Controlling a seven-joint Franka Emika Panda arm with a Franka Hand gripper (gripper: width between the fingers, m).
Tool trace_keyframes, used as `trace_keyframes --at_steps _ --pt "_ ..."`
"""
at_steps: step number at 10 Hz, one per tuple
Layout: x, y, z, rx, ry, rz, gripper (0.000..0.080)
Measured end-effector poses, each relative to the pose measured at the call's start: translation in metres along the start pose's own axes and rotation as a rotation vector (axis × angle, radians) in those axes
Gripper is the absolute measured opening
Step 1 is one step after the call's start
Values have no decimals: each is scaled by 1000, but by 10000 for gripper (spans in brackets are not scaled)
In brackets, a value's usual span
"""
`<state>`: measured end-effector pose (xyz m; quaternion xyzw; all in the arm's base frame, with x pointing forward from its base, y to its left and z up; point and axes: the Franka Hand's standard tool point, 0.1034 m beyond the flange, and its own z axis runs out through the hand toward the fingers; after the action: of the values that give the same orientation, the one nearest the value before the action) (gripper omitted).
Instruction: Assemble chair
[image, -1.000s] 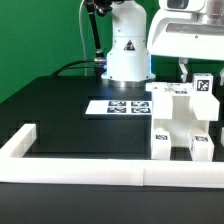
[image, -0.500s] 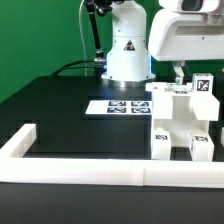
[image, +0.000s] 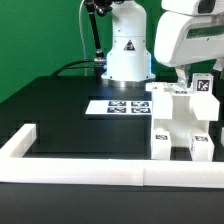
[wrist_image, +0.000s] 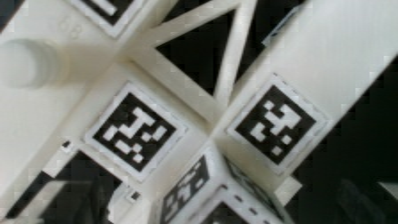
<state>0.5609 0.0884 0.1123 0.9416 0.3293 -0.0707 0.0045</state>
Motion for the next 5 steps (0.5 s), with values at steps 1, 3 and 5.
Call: trace_keyframes --at_steps 1,3,5 --pt "-1 3 0 -14 -8 -139 649" --pt "-2 5 0 -21 -13 -315 649" --pt "-3 6 0 -29 -24 -462 649"
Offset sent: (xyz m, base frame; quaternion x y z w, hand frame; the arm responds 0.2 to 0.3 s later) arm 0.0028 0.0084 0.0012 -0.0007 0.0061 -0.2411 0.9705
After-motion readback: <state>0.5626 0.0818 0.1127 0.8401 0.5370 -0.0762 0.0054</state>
